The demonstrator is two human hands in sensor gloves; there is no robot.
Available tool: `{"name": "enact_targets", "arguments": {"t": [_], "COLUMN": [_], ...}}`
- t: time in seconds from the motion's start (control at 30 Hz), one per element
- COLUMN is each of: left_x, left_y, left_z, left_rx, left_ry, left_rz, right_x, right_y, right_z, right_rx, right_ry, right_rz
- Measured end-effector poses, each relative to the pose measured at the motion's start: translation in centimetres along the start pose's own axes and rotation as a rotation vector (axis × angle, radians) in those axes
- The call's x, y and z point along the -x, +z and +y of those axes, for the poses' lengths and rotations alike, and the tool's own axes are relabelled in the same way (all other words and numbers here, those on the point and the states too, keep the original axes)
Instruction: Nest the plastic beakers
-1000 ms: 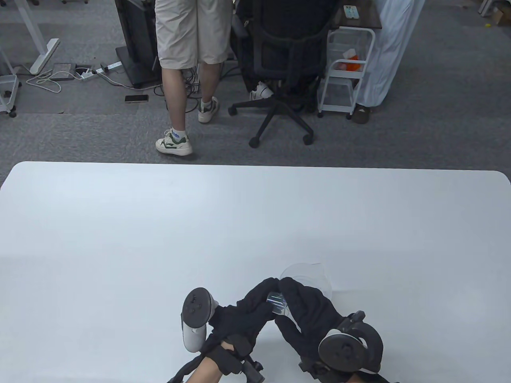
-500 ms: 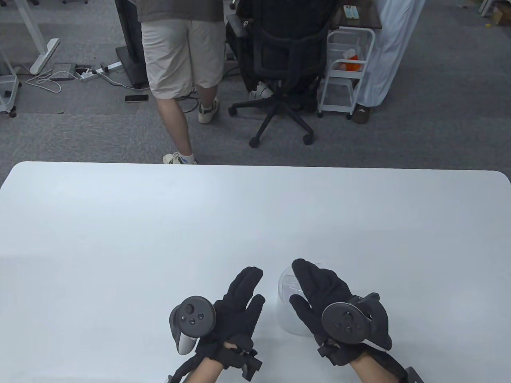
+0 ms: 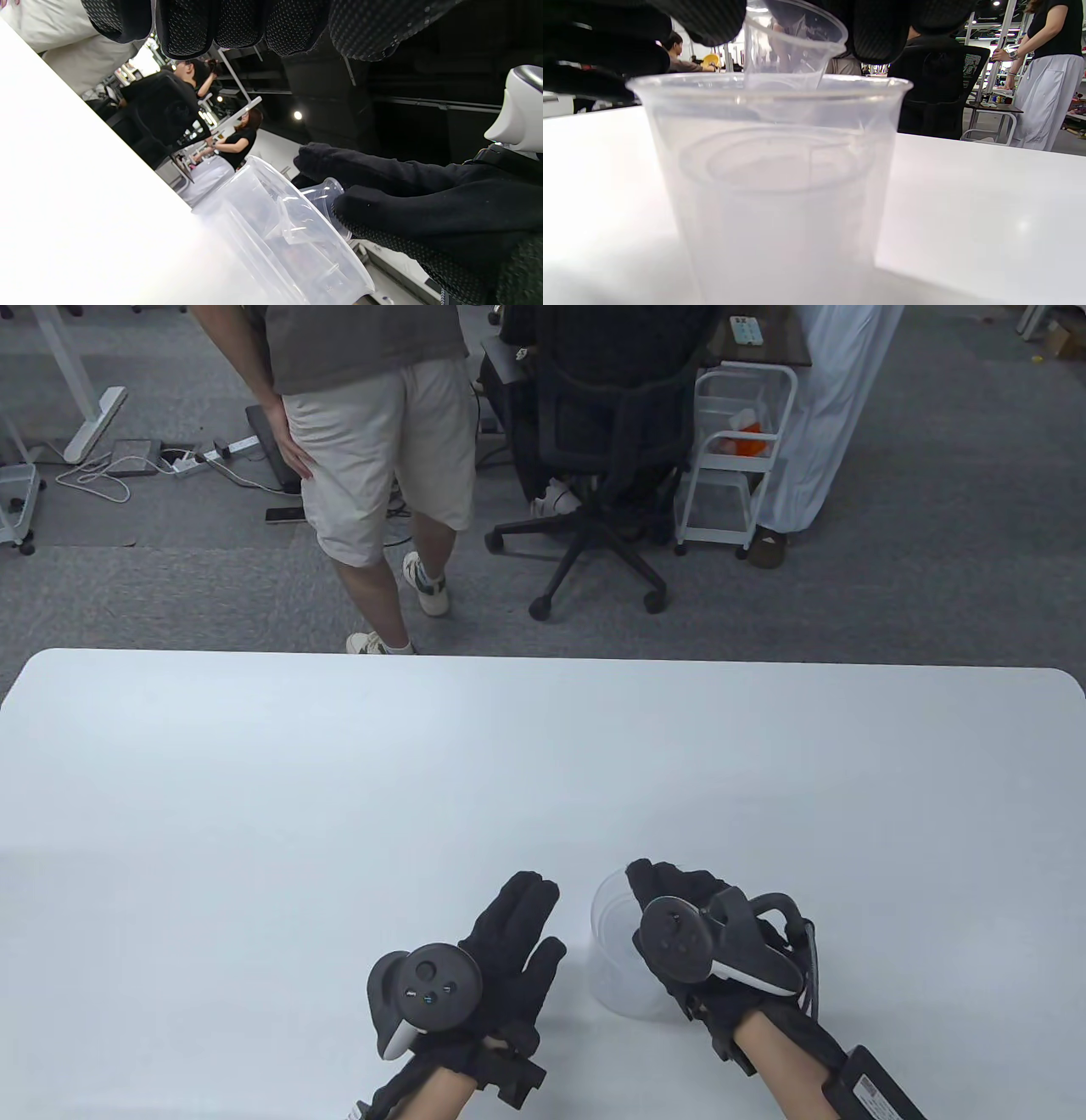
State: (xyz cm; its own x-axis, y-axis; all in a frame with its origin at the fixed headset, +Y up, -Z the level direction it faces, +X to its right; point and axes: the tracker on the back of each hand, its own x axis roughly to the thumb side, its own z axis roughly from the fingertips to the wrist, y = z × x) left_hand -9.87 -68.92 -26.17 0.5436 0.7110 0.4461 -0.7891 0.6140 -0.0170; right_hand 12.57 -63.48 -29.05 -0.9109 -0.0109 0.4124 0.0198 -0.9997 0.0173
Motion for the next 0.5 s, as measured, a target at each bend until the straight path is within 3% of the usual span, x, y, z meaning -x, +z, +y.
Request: {"name": "enact_targets", "arguments": {"t": [0.13,0.3,0.5], "left_x": [0.1,0.3,0.5], "left_y": [0.0,0.0,0.0], "left_z": [0.0,0.2,0.6], "left_rx": [0.003,0.005,0.017], "left_ry": [0.004,-0.003,-0.021], "left_rz": [0.004,0.013,0.018], "right_x": [0.0,1.4,5.2], "right_y": [-0.1,1.1,4.2], "right_z": [0.3,-0.5,-0.5], "right_rx": [-0.036,0.07,0.267], "right_ry": [0.032,-0.033,-0.27], "right_rz": [0.003,0.01,0.014]}}
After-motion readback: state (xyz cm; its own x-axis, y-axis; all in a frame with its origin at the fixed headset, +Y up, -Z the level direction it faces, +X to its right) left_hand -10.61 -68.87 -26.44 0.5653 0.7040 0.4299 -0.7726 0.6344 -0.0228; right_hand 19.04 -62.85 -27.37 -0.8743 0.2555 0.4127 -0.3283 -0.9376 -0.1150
